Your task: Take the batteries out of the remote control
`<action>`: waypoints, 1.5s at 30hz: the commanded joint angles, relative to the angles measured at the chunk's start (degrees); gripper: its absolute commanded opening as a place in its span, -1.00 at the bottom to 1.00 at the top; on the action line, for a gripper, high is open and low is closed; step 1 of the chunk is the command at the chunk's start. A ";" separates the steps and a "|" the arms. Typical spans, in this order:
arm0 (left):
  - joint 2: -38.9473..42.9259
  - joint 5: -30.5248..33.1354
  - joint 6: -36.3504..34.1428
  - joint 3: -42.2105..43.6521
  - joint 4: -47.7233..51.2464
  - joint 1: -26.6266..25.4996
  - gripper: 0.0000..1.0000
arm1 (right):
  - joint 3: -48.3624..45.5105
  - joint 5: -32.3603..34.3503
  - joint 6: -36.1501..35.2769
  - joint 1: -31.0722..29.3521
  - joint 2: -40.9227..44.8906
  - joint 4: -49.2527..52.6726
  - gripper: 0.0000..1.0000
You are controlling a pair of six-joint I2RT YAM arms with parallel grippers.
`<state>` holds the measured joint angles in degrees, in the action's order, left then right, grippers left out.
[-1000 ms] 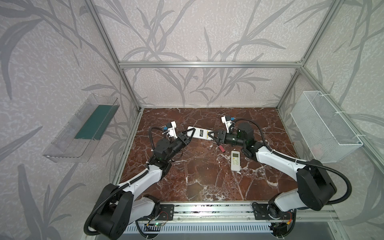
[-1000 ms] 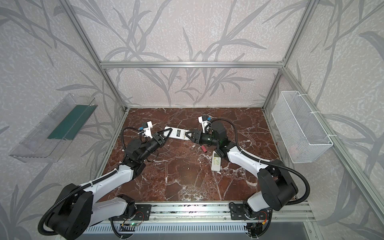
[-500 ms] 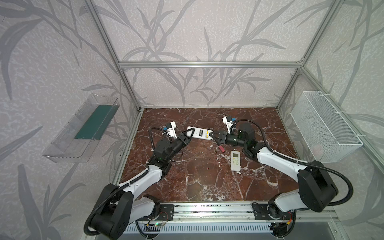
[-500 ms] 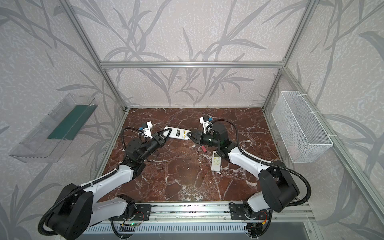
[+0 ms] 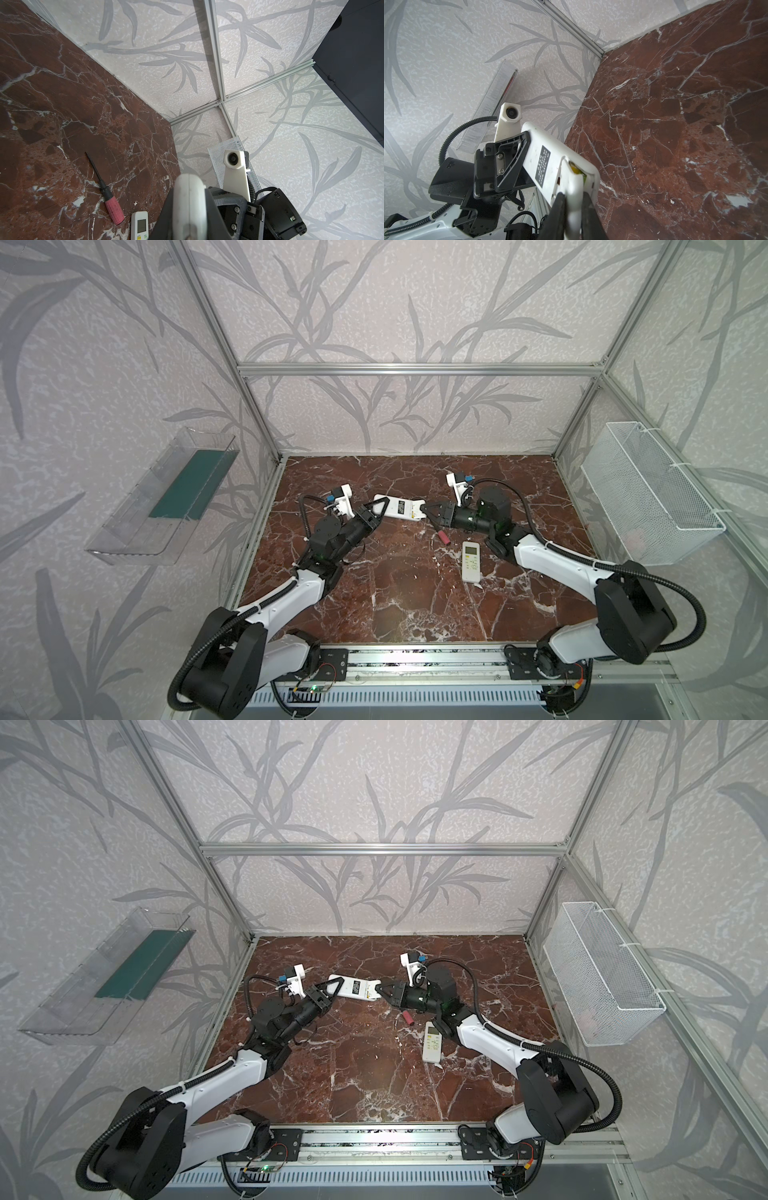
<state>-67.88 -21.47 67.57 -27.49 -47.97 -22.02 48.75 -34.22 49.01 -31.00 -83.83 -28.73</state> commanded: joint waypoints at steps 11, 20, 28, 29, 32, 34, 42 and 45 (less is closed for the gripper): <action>0.84 0.04 0.20 -0.89 -2.90 -0.13 -1.00 | -0.24 -5.41 0.64 0.20 -2.29 -3.51 -0.98; 1.21 0.47 -2.16 -0.85 0.91 -0.13 -1.00 | 0.79 -7.85 0.91 0.21 -2.26 -6.54 -1.00; 3.02 2.57 -7.90 -0.12 9.48 -0.04 -1.00 | 2.49 -9.16 0.89 1.87 0.95 -5.85 -1.00; 3.10 2.71 -8.30 0.04 9.97 0.03 -1.00 | 2.50 -8.92 0.09 2.26 1.72 -4.65 -1.00; 3.28 2.84 -9.01 0.32 10.64 0.11 -1.00 | 2.85 -3.44 -6.40 3.76 4.93 7.04 -1.00; 3.11 2.51 -9.33 0.38 10.79 0.21 -1.00 | 3.68 4.34 -12.02 4.15 7.28 18.76 -1.00; 2.84 2.14 -10.24 1.20 10.88 0.31 -1.00 | 1.92 39.13 -24.54 6.76 12.94 45.33 -1.00; 2.84 2.06 -10.31 1.29 11.03 0.31 -1.00 | -0.79 43.62 -24.81 9.81 12.26 47.49 -1.00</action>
<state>-65.87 -19.40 58.19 -26.48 -35.97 -21.96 50.63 -2.96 27.68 -23.79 -71.35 9.26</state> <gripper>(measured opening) 0.175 0.067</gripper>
